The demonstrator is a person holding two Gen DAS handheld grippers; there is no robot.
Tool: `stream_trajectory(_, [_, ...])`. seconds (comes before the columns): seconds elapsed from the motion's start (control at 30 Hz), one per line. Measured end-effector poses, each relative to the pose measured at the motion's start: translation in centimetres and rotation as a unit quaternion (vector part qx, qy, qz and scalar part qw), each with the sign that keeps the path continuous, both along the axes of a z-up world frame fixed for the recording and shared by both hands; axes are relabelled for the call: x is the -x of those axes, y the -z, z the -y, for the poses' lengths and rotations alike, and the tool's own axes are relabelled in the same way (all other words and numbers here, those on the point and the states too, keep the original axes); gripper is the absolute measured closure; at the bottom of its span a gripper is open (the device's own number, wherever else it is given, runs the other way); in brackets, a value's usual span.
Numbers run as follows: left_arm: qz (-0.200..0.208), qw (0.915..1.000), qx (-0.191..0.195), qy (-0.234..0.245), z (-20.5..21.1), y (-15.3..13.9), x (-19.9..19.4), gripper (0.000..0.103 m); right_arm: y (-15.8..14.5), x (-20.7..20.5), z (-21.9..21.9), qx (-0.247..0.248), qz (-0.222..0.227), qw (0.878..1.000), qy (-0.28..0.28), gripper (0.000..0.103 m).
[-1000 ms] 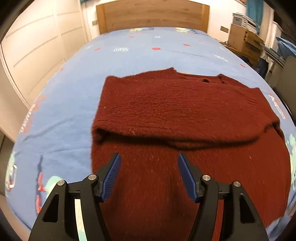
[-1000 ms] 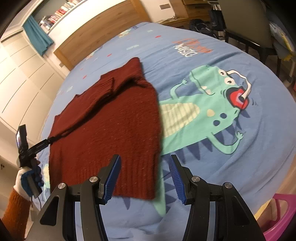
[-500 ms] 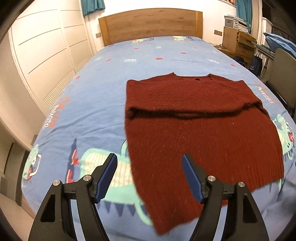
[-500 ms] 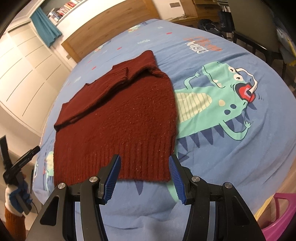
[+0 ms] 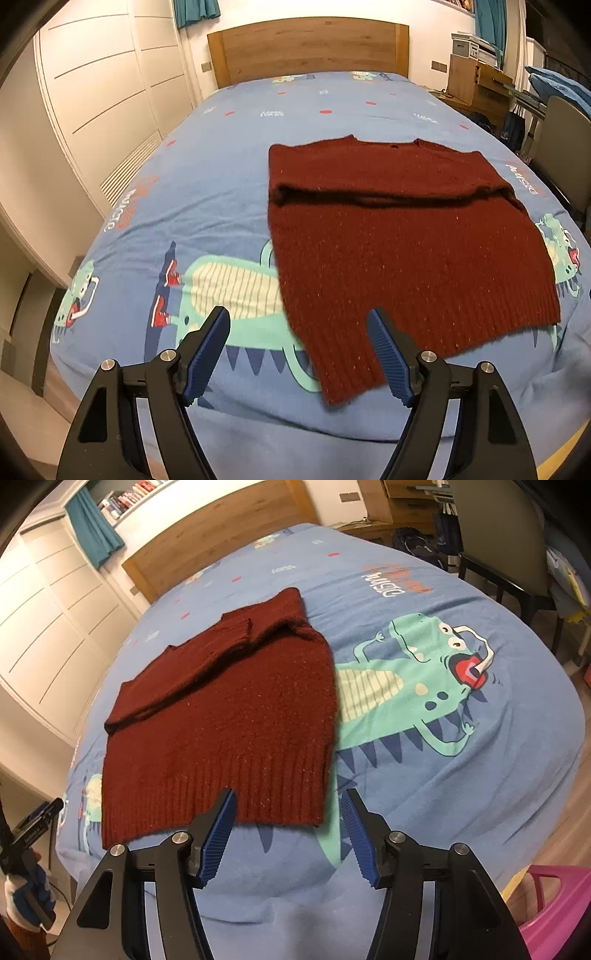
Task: Fold small clothes
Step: 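Move both grippers to the ribbed hem of the red sweater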
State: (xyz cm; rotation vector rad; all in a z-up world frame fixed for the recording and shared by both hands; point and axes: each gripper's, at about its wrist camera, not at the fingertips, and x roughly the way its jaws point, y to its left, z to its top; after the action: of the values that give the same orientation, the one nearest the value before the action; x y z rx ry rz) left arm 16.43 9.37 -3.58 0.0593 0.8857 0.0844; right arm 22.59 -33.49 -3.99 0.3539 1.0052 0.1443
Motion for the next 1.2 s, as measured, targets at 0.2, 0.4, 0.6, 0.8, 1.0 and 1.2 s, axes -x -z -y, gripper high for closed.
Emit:
stream_trajectory(0.2, [-0.02,0.9998,0.005,-0.001,0.0,1.5,0.0,0.031,0.5,-0.3,0.4,0.003,-0.013,1.0,0.006,0.04])
stream_trajectory(0.4, [-0.042,0.9991,0.003,-0.005,-0.2,3.2,-0.8,0.031,2.0,-1.6,0.5,-0.001,-0.035,0.999,0.008,0.037])
stream_trajectory(0.6, [-0.068,0.9977,-0.002,-0.008,-0.5,4.8,-1.5,0.031,3.9,-3.5,0.5,-0.006,-0.054,0.998,0.013,0.035])
stream_trajectory(0.8, [-0.094,0.9955,-0.003,-0.012,-0.6,6.4,-2.3,0.027,5.5,-5.2,0.9,-0.024,-0.068,0.997,0.018,0.033])
stream_trajectory(1.0, [-0.119,0.9929,0.008,-0.007,-0.6,7.9,-3.2,0.026,6.6,-6.8,1.2,-0.043,-0.081,0.996,0.005,0.031])
stream_trajectory(1.2, [-0.135,0.9907,0.014,-0.005,-0.6,8.9,-4.0,0.026,7.9,-7.8,1.3,-0.062,-0.097,0.993,-0.011,0.03])
